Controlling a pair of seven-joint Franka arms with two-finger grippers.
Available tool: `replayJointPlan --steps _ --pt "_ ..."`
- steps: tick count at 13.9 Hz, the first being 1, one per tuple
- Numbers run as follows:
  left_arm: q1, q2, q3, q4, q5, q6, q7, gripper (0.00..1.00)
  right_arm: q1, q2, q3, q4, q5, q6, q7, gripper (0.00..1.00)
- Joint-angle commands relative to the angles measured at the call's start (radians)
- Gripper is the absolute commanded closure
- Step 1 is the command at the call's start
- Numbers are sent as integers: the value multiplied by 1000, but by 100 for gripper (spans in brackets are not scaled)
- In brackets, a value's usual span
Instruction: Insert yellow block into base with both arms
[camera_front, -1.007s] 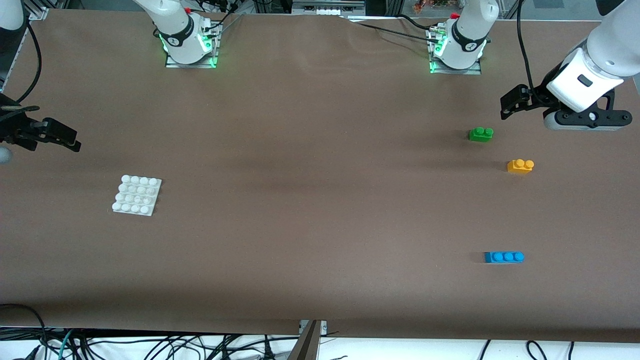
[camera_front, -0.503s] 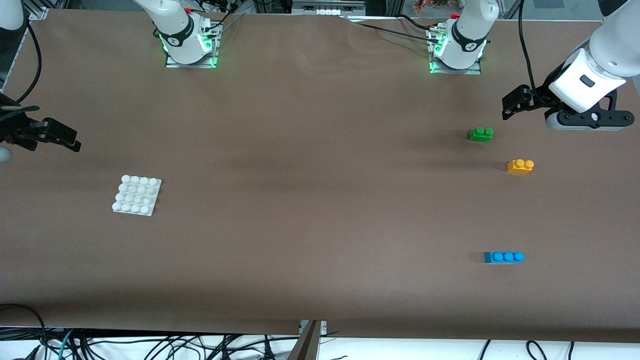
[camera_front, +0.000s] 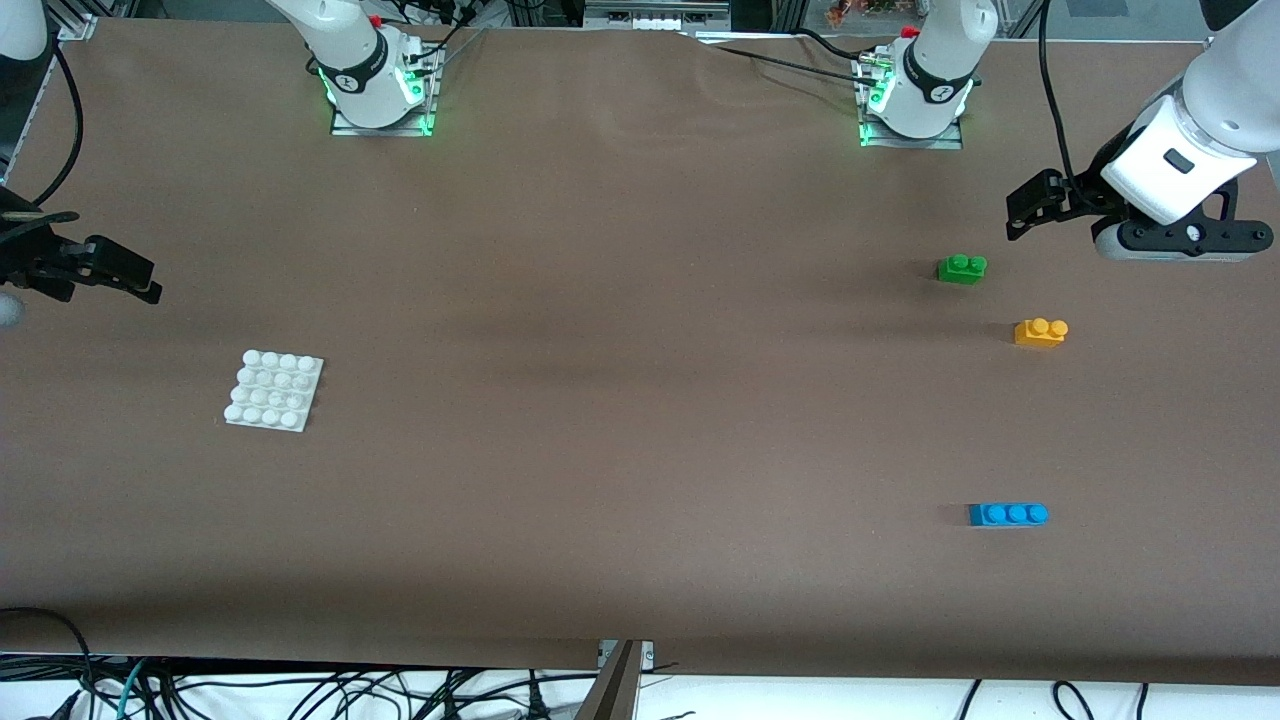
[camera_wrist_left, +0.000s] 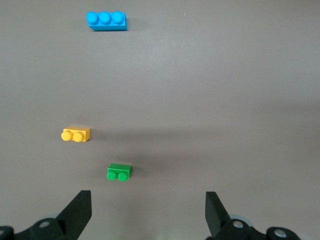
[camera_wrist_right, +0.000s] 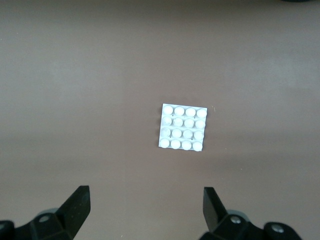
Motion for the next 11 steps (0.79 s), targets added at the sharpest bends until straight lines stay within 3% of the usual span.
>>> replayJointPlan --steps 1,11 --pt "4 14 3 33 22 -28 18 0 -9 -7 9 -3 -14 -7 4 0" --pt "5 17 -7 42 22 -27 16 0 -9 -7 9 -3 -14 -7 5 0"
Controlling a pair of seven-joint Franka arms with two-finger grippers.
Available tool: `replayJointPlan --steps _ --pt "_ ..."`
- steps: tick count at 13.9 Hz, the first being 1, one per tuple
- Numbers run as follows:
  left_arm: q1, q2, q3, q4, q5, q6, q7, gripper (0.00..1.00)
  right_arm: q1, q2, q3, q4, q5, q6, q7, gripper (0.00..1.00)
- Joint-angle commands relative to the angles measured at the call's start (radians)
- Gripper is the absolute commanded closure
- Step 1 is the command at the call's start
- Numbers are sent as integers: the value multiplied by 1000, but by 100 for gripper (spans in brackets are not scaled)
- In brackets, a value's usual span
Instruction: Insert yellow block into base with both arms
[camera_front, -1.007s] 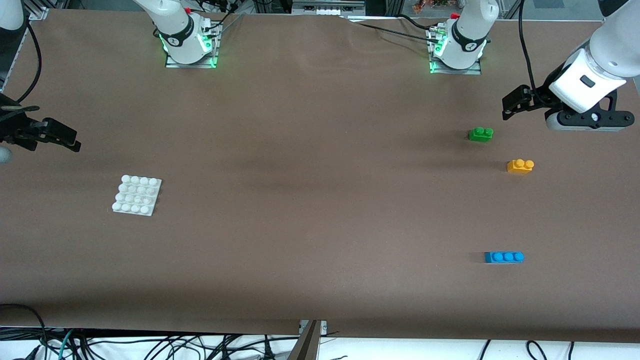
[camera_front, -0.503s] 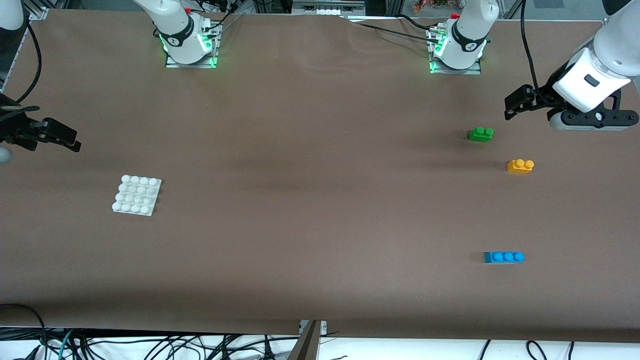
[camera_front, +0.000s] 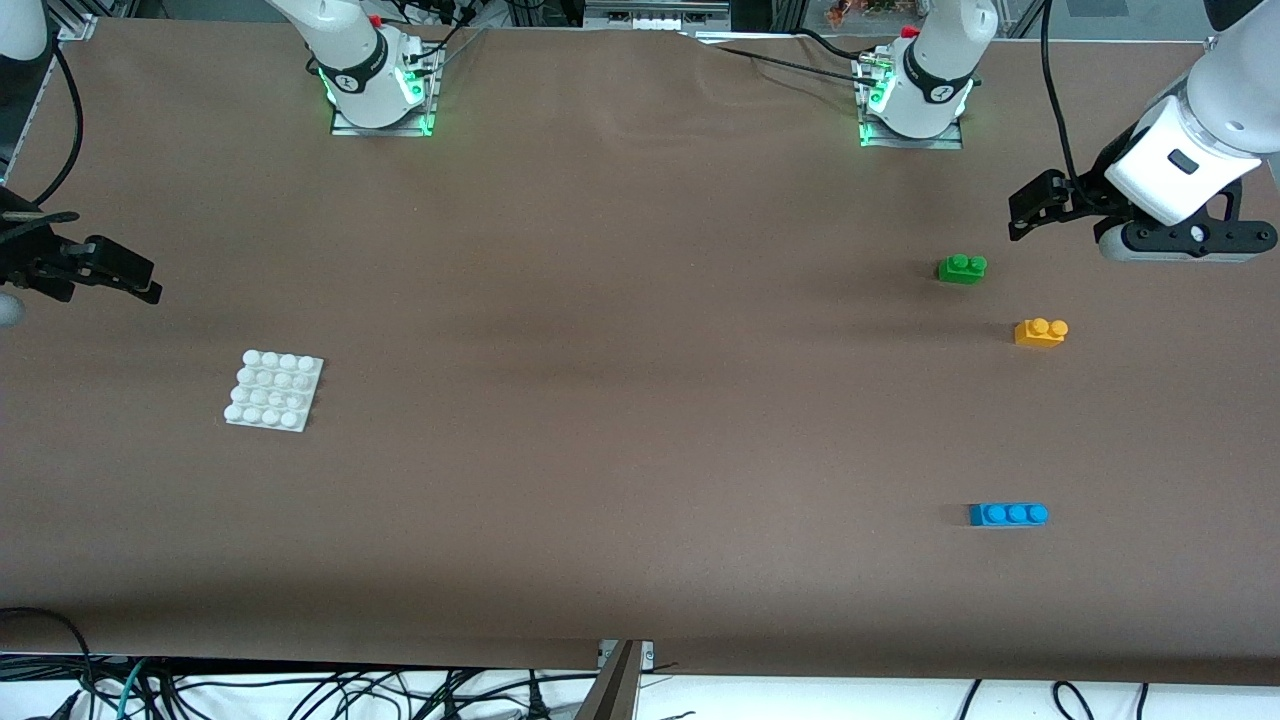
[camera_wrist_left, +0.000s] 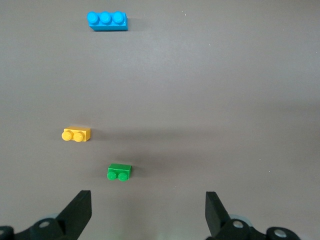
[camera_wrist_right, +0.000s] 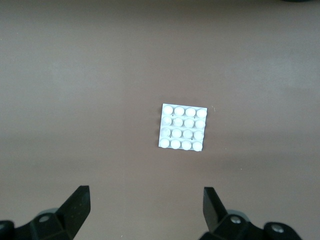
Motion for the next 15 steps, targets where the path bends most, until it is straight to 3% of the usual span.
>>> replayJointPlan --steps 1,10,15 --pt "3 13 -5 35 22 -24 16 0 -9 -7 9 -3 -14 -7 5 0" --pt "3 13 -5 33 20 -24 12 0 -14 22 6 -5 -15 -6 8 0" --pt "3 13 -6 33 20 -24 9 0 -40 146 -6 -15 -15 8 8 0"
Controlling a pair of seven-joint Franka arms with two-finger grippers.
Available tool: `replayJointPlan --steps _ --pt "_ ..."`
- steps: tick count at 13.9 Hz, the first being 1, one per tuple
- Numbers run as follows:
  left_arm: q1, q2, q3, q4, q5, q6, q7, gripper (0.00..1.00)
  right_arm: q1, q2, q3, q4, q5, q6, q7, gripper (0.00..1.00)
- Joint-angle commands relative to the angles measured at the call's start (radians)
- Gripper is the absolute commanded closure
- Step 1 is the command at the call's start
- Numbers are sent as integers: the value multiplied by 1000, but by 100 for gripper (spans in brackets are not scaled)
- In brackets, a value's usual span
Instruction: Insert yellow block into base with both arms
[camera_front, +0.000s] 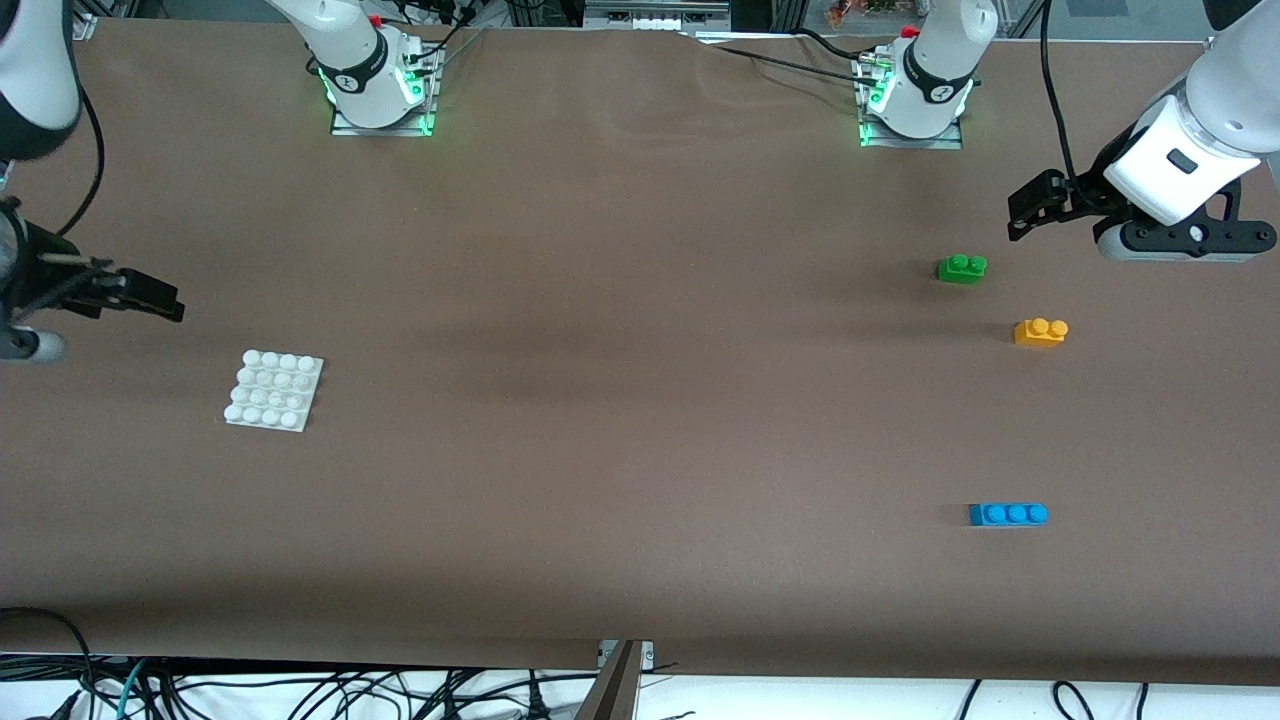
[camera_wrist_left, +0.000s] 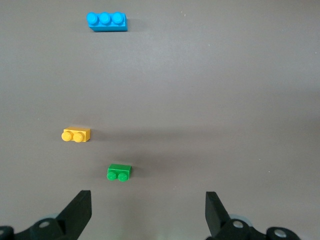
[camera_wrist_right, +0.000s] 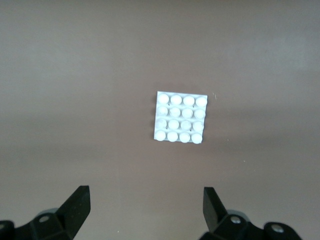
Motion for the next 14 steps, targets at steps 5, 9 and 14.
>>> replayJointPlan --steps 5,9,14 --pt "3 12 -3 30 20 -24 12 0 -69 227 4 -5 -10 146 3 0" --pt "3 12 -3 30 20 -24 12 0 -68 341 4 -22 -10 258 22 0" --pt "3 13 -1 30 20 -25 10 0 -68 419 -10 -65 -29 338 11 0"
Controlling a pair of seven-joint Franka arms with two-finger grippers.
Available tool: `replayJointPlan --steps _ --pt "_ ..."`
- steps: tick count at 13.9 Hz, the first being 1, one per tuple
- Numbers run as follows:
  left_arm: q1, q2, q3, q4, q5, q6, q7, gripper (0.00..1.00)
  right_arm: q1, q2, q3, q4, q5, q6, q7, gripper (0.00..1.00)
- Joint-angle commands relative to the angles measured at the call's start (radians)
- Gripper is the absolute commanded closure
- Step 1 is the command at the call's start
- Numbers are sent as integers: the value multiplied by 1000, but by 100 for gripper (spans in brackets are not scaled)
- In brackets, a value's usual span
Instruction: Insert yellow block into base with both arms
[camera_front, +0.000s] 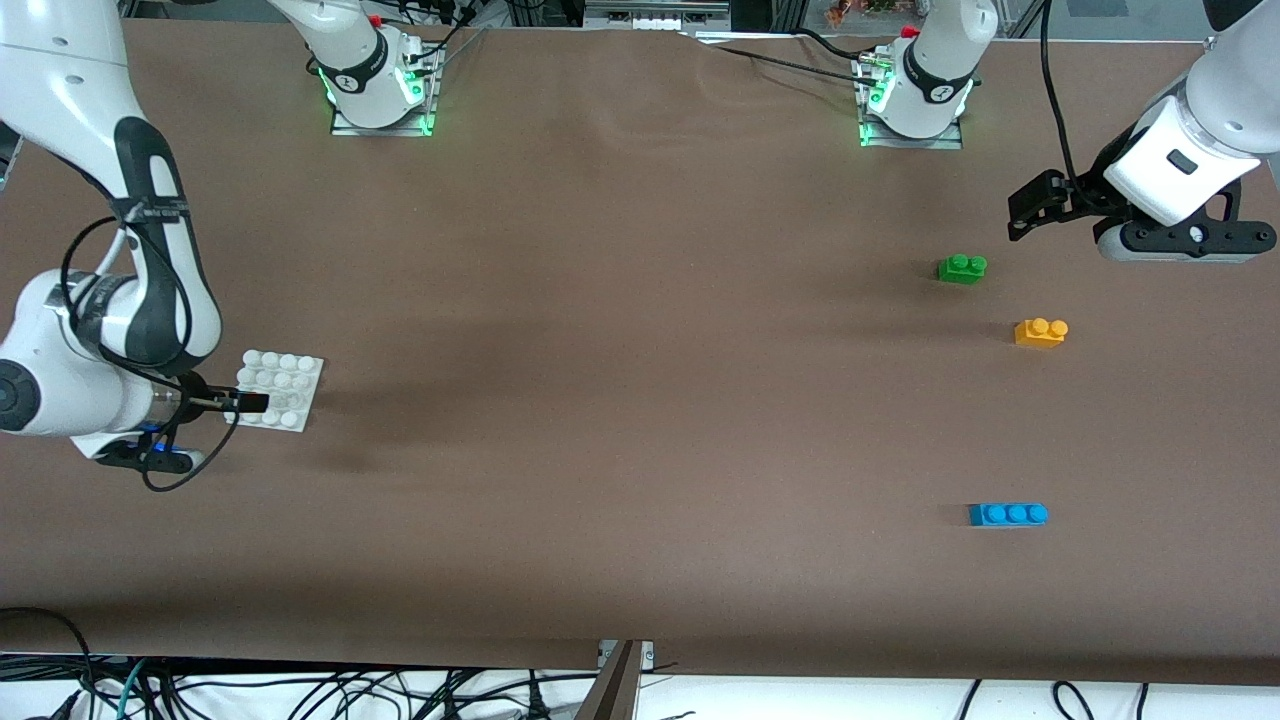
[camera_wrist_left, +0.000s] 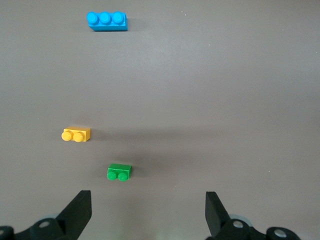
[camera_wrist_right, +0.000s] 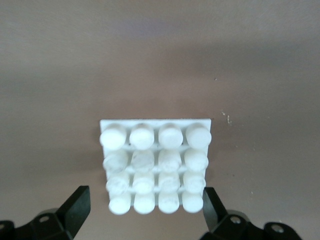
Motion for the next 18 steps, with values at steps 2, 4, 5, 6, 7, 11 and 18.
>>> replayJointPlan --steps 2,4,5,6,7,11,18 --pt "2 11 -2 29 20 -23 9 0 -5 0 -2 -65 -24 67 2 0" --pt "2 11 -2 29 20 -23 9 0 -5 0 -5 -115 -24 130 0 0" --pt "2 11 -2 29 20 -23 9 0 -5 0 -5 -131 -24 145 0 0" --pt "2 11 -2 29 20 -23 9 0 -5 0 -8 -134 -24 148 -1 0" --pt "2 11 -2 29 20 -23 9 0 -5 2 -12 -135 -26 150 -1 0" --pt "2 11 -3 29 20 -37 9 0 -5 13 -17 -137 -47 151 -3 0" --pt "2 12 -3 29 20 -37 12 0 0 39 -14 -186 -44 252 5 0"
